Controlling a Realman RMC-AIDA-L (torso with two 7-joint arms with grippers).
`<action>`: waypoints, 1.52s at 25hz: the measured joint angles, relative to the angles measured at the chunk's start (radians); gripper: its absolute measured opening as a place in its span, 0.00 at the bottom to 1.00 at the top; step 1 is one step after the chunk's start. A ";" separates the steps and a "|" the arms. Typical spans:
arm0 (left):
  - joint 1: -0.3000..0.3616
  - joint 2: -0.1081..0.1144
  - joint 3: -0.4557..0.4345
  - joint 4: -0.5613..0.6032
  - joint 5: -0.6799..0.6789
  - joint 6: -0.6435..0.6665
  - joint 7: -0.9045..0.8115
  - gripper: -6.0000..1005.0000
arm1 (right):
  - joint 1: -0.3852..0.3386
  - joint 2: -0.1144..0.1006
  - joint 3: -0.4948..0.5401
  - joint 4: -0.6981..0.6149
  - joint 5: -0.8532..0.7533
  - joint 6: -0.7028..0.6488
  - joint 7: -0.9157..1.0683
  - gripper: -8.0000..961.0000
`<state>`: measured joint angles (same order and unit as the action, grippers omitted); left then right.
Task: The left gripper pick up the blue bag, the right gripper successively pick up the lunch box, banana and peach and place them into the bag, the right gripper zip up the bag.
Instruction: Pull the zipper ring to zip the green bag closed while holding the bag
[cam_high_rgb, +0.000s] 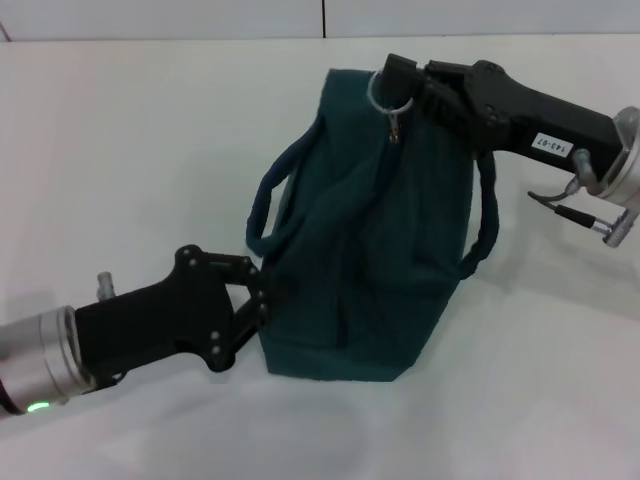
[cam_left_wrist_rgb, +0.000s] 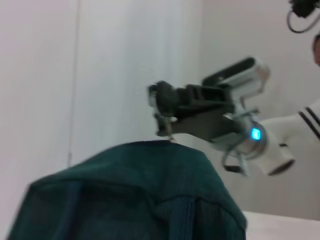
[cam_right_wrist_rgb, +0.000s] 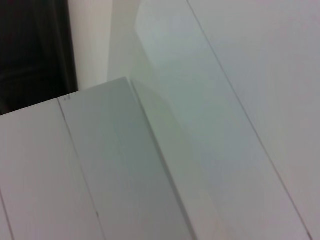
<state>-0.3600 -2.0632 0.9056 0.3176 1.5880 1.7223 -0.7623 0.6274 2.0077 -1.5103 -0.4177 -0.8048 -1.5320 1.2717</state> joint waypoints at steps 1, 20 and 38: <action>-0.002 0.000 0.000 0.000 0.009 0.002 0.000 0.05 | 0.000 0.000 0.000 0.000 0.001 0.005 0.000 0.02; -0.035 0.009 -0.001 0.002 0.079 0.055 -0.006 0.05 | 0.007 -0.009 0.003 -0.007 -0.002 0.070 0.002 0.02; -0.055 0.024 0.026 0.001 0.121 0.115 -0.010 0.05 | 0.020 -0.011 0.016 -0.010 -0.005 0.119 -0.003 0.04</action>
<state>-0.4150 -2.0389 0.9312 0.3190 1.7087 1.8372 -0.7719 0.6471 1.9971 -1.4941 -0.4281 -0.8102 -1.4128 1.2691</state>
